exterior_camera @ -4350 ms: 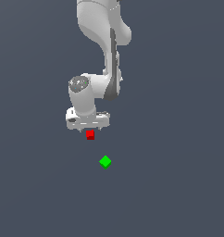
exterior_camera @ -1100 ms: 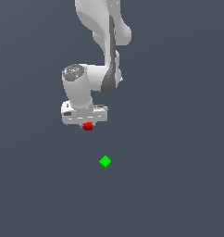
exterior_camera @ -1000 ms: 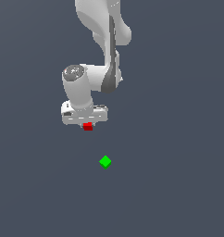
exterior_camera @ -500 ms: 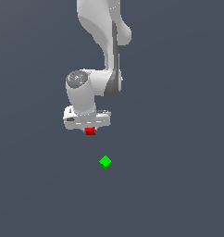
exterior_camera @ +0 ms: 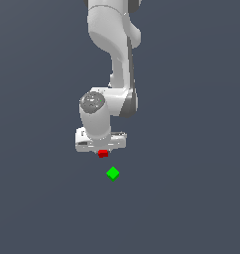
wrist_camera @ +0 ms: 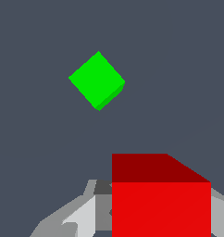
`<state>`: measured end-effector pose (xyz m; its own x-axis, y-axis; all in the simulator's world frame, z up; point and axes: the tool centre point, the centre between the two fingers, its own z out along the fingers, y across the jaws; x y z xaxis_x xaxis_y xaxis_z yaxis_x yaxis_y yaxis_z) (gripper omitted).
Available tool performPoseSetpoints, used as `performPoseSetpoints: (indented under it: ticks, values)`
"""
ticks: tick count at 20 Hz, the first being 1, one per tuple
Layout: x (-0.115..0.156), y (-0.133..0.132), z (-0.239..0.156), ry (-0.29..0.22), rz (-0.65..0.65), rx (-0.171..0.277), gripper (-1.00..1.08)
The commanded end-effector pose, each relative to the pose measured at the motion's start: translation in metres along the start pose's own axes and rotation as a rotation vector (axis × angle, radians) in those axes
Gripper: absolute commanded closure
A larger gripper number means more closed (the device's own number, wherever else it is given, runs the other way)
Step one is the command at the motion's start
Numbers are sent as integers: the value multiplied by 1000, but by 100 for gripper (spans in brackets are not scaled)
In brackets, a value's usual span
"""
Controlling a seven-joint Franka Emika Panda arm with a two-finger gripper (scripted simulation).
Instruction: Stack the red cube on top of the green cube.
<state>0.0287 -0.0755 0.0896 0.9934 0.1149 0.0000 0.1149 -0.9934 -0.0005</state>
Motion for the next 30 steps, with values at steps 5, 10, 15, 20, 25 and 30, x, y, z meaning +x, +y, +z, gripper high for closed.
performPoseSetpoints:
  ticks: [5,10,15,20,25,30]
  values:
    - [39,-17,13,1,0,0,108]
    - [61,-26,21,0,0,0,108]
    - [75,-32,25,0,0,0,108]
    - [83,-34,27,0,0,0,108]
    - [84,-35,28,0,0,0,-92]
    - [84,-35,28,0,0,0,-92]
